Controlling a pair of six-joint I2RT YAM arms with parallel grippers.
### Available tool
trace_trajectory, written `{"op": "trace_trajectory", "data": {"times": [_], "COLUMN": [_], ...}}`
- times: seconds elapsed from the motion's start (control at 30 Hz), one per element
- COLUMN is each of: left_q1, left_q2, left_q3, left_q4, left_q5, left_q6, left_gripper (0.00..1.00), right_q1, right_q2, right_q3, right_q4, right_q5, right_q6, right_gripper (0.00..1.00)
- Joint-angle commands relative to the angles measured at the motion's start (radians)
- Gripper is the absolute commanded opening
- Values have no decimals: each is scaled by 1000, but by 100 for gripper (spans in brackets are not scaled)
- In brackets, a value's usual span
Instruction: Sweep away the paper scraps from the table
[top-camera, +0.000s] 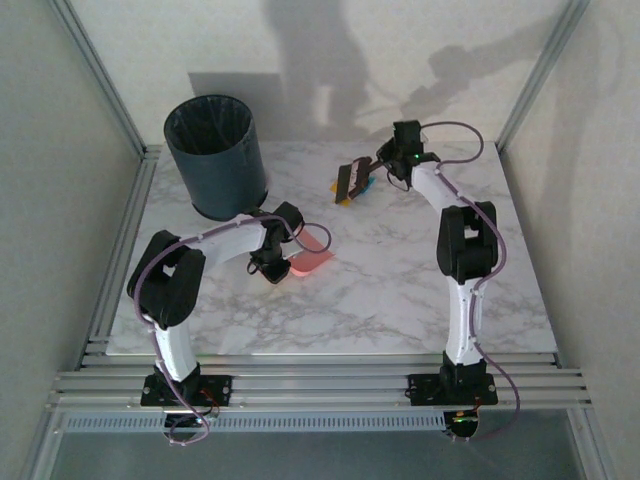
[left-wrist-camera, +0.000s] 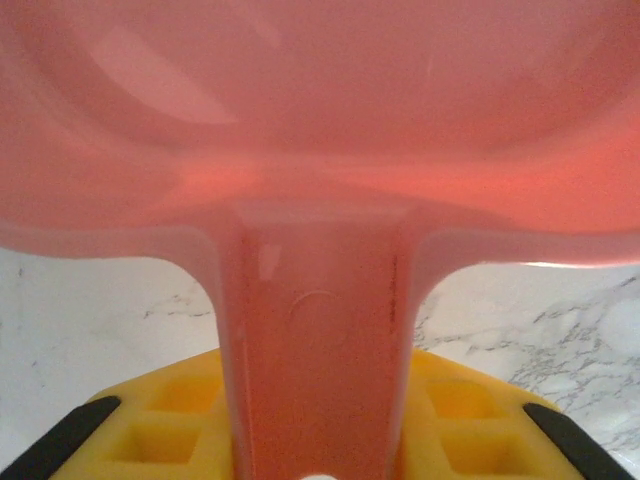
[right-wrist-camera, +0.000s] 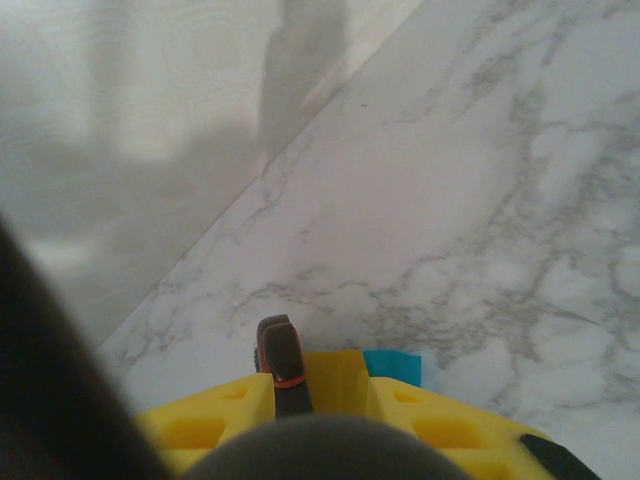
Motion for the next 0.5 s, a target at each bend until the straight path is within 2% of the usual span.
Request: {"op": "trace_trajectory", "data": {"times": [0.0, 0.47], "left_q1": [-18, -60], "left_q2": [20, 32], "left_q3": [4, 14], "left_q4": [-44, -96], "left_q5": [1, 33], "left_q6": [7, 22], "left_gripper": [0, 0], "right_q1": [-14, -21], "right_q2": [-86, -438], "right_q3": [-135, -689], "right_q4": [-41, 111], "right_q5": [98, 172], "right_q6": [-22, -2], "right_gripper": [0, 0]}}
